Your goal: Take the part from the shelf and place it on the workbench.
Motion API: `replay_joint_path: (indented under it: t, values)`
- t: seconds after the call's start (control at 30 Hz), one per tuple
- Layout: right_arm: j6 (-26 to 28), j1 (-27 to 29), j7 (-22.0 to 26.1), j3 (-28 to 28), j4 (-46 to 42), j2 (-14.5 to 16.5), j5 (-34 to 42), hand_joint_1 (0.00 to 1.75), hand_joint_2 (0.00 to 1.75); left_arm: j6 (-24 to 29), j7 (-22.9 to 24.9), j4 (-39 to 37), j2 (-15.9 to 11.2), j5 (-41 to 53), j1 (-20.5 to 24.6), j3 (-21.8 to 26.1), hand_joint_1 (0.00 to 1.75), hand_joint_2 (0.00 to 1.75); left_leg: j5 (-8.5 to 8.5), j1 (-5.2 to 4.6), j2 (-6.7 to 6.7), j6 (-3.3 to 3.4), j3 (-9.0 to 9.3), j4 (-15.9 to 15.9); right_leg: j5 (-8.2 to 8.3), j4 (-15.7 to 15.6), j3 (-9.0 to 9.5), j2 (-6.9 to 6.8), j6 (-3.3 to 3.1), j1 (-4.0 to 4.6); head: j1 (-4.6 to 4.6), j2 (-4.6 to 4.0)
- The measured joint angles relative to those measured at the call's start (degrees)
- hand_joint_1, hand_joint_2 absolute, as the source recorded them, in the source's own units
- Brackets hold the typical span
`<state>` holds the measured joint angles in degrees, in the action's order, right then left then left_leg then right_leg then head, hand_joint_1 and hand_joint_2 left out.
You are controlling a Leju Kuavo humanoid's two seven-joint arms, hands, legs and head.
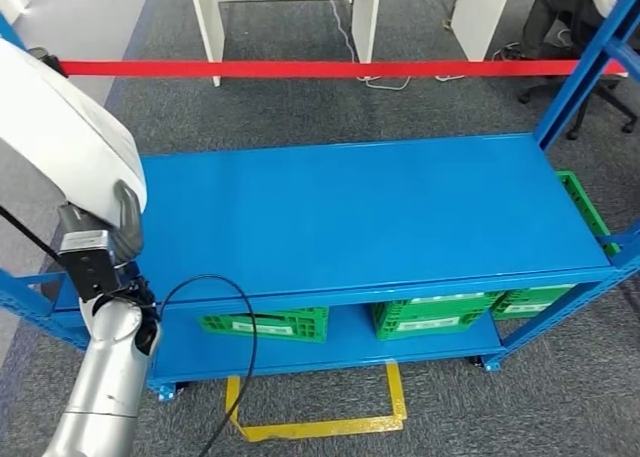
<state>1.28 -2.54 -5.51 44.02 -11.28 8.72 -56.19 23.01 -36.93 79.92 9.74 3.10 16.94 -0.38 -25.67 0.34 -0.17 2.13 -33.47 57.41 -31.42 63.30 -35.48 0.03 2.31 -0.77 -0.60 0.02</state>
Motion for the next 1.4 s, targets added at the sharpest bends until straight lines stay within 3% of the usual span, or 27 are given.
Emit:
replay_joint_path:
  t: [0.07,0.1,0.13,0.17,0.23,0.3,0.43,0.5,0.57,0.63,0.67,0.77,0.8,0.83,0.93,0.97,1.0,1.07,1.1,1.13,1.17,1.2,1.23,1.3,1.33,1.4]
  values:
    - [0.2,0.1,-0.2,0.3,0.0,0.1,0.3,0.0,0.0,-2.7,-0.3,5.1,0.7,-3.3,-2.2,-0.9,1.75,1.75,-0.08,-0.1,0.06,0.27,-0.02,0.0,-3.37,7.6,-3.64,-0.01,0.3,-0.01,-0.16,0.0]
    - [0.4,0.3,-0.4,0.6,0.0,0.2,0.7,0.0,0.0,-3.7,-0.7,7.6,1.0,-4.0,-3.6,-1.5,1.75,1.75,-0.13,-0.15,0.08,0.32,0.01,0.0,-4.01,10.2,-4.88,-0.01,0.4,-0.01,-0.15,0.0]
    - [0.8,0.4,-0.8,1.0,0.0,0.4,1.3,0.0,0.0,-4.0,-1.3,10.3,1.2,-3.7,-5.2,-2.2,1.75,1.75,-0.16,-0.18,0.09,0.34,0.05,0.1,-3.51,10.5,-5.11,-0.02,0.44,0.0,-0.17,0.0]
    - [1.1,0.6,-1.3,1.5,0.0,0.6,2.1,0.0,0.0,-3.9,-2.0,12.8,1.4,-2.7,-6.8,-3.0,1.75,1.75,-0.2,-0.19,0.07,0.33,0.11,0.2,-1.96,8.5,-4.15,-0.03,0.41,-0.01,-0.16,0.0]
    - [1.8,0.7,-2.0,3.0,0.0,1.1,4.3,0.0,0.0,-3.6,-3.0,17.9,1.4,-0.4,-10.1,-5.2,1.75,1.75,-0.38,-0.27,-0.04,0.08,0.17,0.5,1.83,0.6,-0.11,0.0,0.17,0.01,-0.18,0.0]
    - [2.1,0.7,-2.1,4.6,0.0,1.8,5.8,0.0,0.0,-4.7,-3.3,21.9,1.1,0.4,-13.6,-7.5,1.75,1.75,-0.58,-0.47,-0.13,-0.4,-0.03,1.0,3.35,-4.5,2.62,0.18,-0.24,0.07,-0.17,0.0]
    - [2.2,1.1,-2.1,6.5,0.0,2.9,6.1,0.0,0.0,-9.3,-3.3,26.9,-0.1,-1.6,-19.6,-10.6,1.75,1.75,-1.09,-0.42,-0.1,-1.49,-0.38,1.7,3.78,-5.1,2.71,0.26,-1.5,0.04,-0.13,0.0]
    - [2.6,1.3,-1.3,7.0,-0.1,3.3,5.4,0.0,0.0,-12.5,-3.3,28.7,-0.7,-2.9,-21.7,-10.9,1.75,1.75,-4.41,-0.27,-0.09,-2.13,-1.57,5.4,4.32,-5.3,2.33,0.01,-2.33,-0.18,0.1,0.0]
    - [3.5,1.5,-0.3,7.2,-0.3,3.4,4.6,0.0,0.0,-15.5,-3.3,29.9,-1.0,-4.2,-23.8,-10.9,1.75,1.75,-9.01,-0.1,-0.08,-2.62,-3.67,12.4,4.79,-5.3,1.71,-0.11,-2.65,-0.14,0.28,0.0]
    - [4.3,1.6,0.2,7.3,-0.5,3.4,4.1,0.0,0.0,-17.2,-3.3,30.4,-1.1,-4.7,-25.6,-10.8,1.75,1.75,-10.91,-0.01,-0.08,-2.76,-4.07,16.2,5.43,-5.3,0.86,-0.23,-2.63,-0.07,0.27,0.0]
    - [4.5,1.6,0.2,7.3,-0.6,3.4,3.9,0.0,0.0,-17.5,-3.3,30.6,-1.2,-4.8,-26.2,-10.8,1.75,1.75,-10.34,0.02,-0.07,-2.69,-2.73,15.0,5.82,-5.2,0.38,-0.27,-2.55,-0.04,0.26,0.0]
    - [5.4,1.7,0.2,7.4,-0.8,3.4,3.4,0.0,0.0,-18.2,-3.3,31.3,-1.2,-5.1,-26.8,-10.7,1.75,1.75,-6.83,-0.06,-0.08,-2.1,4.94,3.3,7.04,-5.1,-0.74,-0.29,-1.99,0.07,0.25,0.0]
    - [5.8,1.6,0.3,7.4,-0.9,3.5,3.2,0.0,0.0,-18.4,-3.3,31.5,-1.2,-5.1,-26.9,-10.7,1.75,1.75,-6.26,-0.21,-0.1,-1.85,6.45,0.6,7.45,-5.1,-0.92,-0.31,-1.66,0.09,0.22,0.0]
    - [6.3,1.6,0.6,7.4,-1.0,3.5,2.9,0.0,0.0,-18.7,-3.2,31.7,-1.2,-5.1,-27.1,-10.7,1.75,1.75,-6.05,-0.4,-0.11,-1.56,7.05,-0.6,7.86,-5.2,-1.0,-0.33,-1.29,0.07,0.17,0.0]
    - [7.3,1.8,2.5,7.4,-1.1,3.6,2.3,0.0,0.0,-18.7,-3.2,32.1,-1.1,-4.2,-28.0,-10.5,1.75,1.75,-4.62,-0.72,-0.02,-0.5,6.28,-1.0,8.54,-5.5,-1.29,-0.24,-0.25,-0.23,0.15,0.0]
    - [7.5,1.8,3.4,7.4,-1.1,3.7,2.0,0.0,0.0,-18.5,-3.2,32.3,-1.1,-3.8,-28.3,-10.5,1.75,1.75,-3.93,-0.65,0.06,-0.1,5.76,-1.1,7.28,-4.7,-1.86,-0.19,0.0,-0.3,0.08,0.0]
    - [7.7,1.9,4.3,7.4,-1.1,3.7,1.6,0.0,0.0,-18.3,-3.2,32.6,-1.1,-3.5,-28.6,-10.4,1.75,1.75,-3.21,-0.54,0.17,0.23,5.07,-1.3,4.9,-2.8,-2.68,-0.13,0.19,-0.32,-0.02,0.0]
    - [8.1,1.9,6.1,7.3,-1.2,3.7,0.9,0.0,0.0,-17.8,-3.2,33.4,-1.1,-2.7,-29.4,-10.2,1.75,1.75,-2.02,-0.58,0.3,0.67,3.49,-1.2,-1.32,4.2,-4.56,-0.12,0.44,-0.35,-0.18,0.0]
    - [8.3,1.9,6.8,7.3,-1.2,3.7,0.6,0.0,0.0,-17.6,-3.2,33.7,-1.2,-2.2,-29.9,-10.0,1.75,1.75,-1.41,-0.66,0.34,0.71,2.65,-1.2,-3.27,7.7,-4.99,-0.12,0.49,-0.34,-0.17,0.0]
    - [8.5,1.9,7.3,7.3,-1.2,3.7,0.5,0.0,0.0,-17.4,-3.2,34.0,-1.3,-1.9,-30.3,-9.9,1.75,1.75,-0.81,-0.74,0.36,0.71,1.8,-1.1,-3.84,10.0,-4.77,-0.12,0.51,-0.33,-0.16,0.0]
    - [8.6,1.9,7.7,7.3,-1.2,3.7,0.3,0.0,0.0,-17.3,-3.2,34.2,-1.4,-1.6,-30.7,-9.7,1.75,1.75,-0.25,-0.78,0.36,0.66,0.96,-1.0,-3.1,10.3,-3.58,-0.12,0.48,-0.31,-0.16,0.0]
    - [8.8,1.9,7.9,7.3,-1.3,3.7,0.2,0.0,0.0,-17.1,-3.2,34.4,-1.4,-1.4,-31.0,-9.6,1.75,1.75,0.24,-0.79,0.36,0.55,0.19,-0.8,-1.66,8.6,-1.38,-0.12,0.4,-0.3,-0.15,0.0]
    - [8.9,1.9,8.0,7.3,-1.3,3.7,0.1,0.0,0.0,-17.0,-3.2,34.6,-1.5,-1.3,-31.2,-9.6,1.75,1.75,0.66,-0.79,0.35,0.38,-0.42,-0.6,-0.36,5.1,1.71,-0.12,0.26,-0.3,-0.16,0.0]
    - [9.2,1.7,8.3,7.3,-1.4,3.7,-0.1,0.0,0.0,-16.0,-3.2,35.2,-1.5,-0.3,-31.6,-9.4,1.75,1.75,1.35,-0.94,0.37,-0.12,-1.29,-0.2,-0.01,-3.3,8.07,-0.09,-0.06,-0.17,-0.14,0.0]
    - [9.3,1.6,8.5,7.3,-1.4,3.7,-0.2,0.0,0.0,-15.0,-3.2,35.5,-1.5,0.6,-31.8,-9.3,1.75,1.75,1.75,-1.0,0.4,-0.43,-1.56,0.0,-0.54,-6.1,9.79,-0.05,-0.21,-0.08,-0.15,0.0]
    - [9.7,1.7,8.7,7.3,-1.5,3.8,-0.6,0.0,0.0,-12.9,-3.2,35.8,-1.5,2.8,-32.3,-9.1,1.75,1.75,2.57,-0.99,0.45,-1.07,-1.88,0.1,-1.03,-7.9,10.2,-0.02,-0.61,0.09,-0.07,0.0]
